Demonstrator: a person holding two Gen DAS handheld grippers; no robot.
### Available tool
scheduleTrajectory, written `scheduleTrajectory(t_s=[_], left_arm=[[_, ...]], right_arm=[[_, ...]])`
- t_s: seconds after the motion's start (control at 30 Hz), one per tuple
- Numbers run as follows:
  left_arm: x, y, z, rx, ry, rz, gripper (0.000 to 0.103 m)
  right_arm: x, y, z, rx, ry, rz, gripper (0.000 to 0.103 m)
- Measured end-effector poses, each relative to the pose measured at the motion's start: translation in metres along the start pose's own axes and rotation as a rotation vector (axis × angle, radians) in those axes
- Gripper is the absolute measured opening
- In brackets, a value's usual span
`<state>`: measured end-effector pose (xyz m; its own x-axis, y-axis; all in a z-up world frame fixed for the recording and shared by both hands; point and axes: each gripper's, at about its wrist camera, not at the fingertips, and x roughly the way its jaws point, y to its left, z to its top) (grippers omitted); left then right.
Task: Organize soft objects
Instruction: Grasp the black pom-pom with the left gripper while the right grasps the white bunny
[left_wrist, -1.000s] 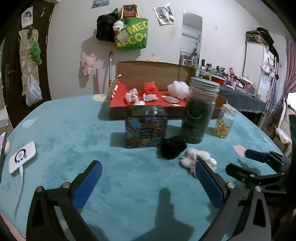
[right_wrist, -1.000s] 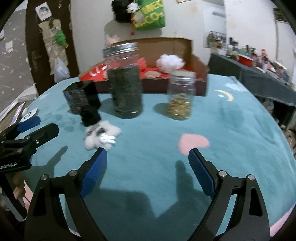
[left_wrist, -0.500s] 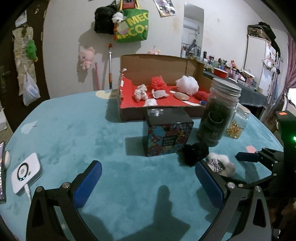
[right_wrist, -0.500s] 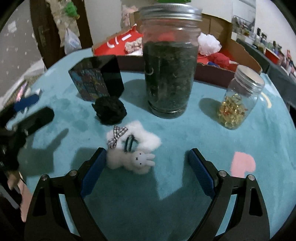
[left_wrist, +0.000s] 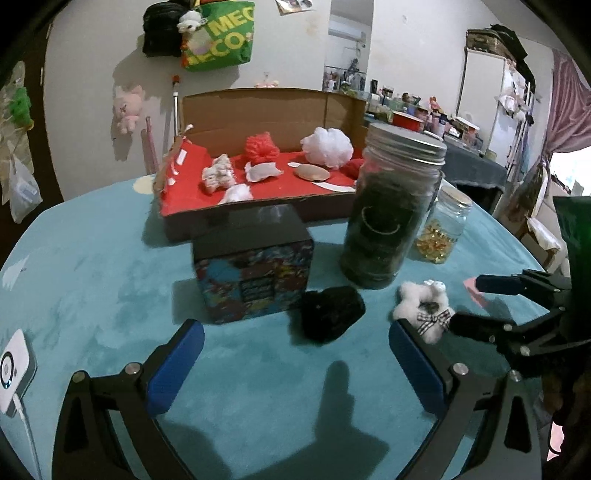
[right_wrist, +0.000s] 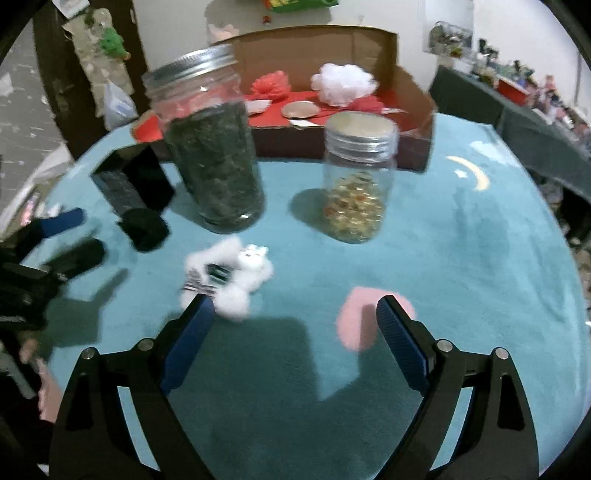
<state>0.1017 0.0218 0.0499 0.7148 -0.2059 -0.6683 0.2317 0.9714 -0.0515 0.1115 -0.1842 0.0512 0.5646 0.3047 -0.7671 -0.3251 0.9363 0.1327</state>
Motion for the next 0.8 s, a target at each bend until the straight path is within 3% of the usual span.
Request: scheduleTrajectory(t_s=[0.1,0.3,0.37,0.4,0.47,0.57,0.8], left_arm=[[0.006,-0.003,0.004,0.008,0.014,-0.007,0.092],[0.022,-0.007,0.006,0.013,0.062,-0.017,0.073],[0.027,-0.007,0.006,0.007,0.081,-0.036,0.058],[0.028,-0.006,0.006,0.004,0.090,-0.058,0.047],[0.029,-0.008,0.006,0.001,0.098,-0.102,0.034],[0.025,-0.013,0.005,0.018,0.083,-0.103,0.031],[0.010,-0.025,0.005,0.049,0.060,-0.148,0.031]], right_arm=[[0.003,0.005,0.005,-0.021,0.007,0.061,0.090],[0.021,0.025,0.011,-0.088,0.041,0.067,0.090],[0.023,0.031,0.011,-0.115,0.038,0.057,0.088],[0.024,0.033,0.010,-0.123,0.038,0.057,0.086],[0.025,0.038,0.010,-0.149,0.027,0.046,0.063],[0.023,0.040,0.010,-0.164,0.005,0.061,0.037],[0.003,0.035,0.009,-0.141,-0.062,0.104,0.037]])
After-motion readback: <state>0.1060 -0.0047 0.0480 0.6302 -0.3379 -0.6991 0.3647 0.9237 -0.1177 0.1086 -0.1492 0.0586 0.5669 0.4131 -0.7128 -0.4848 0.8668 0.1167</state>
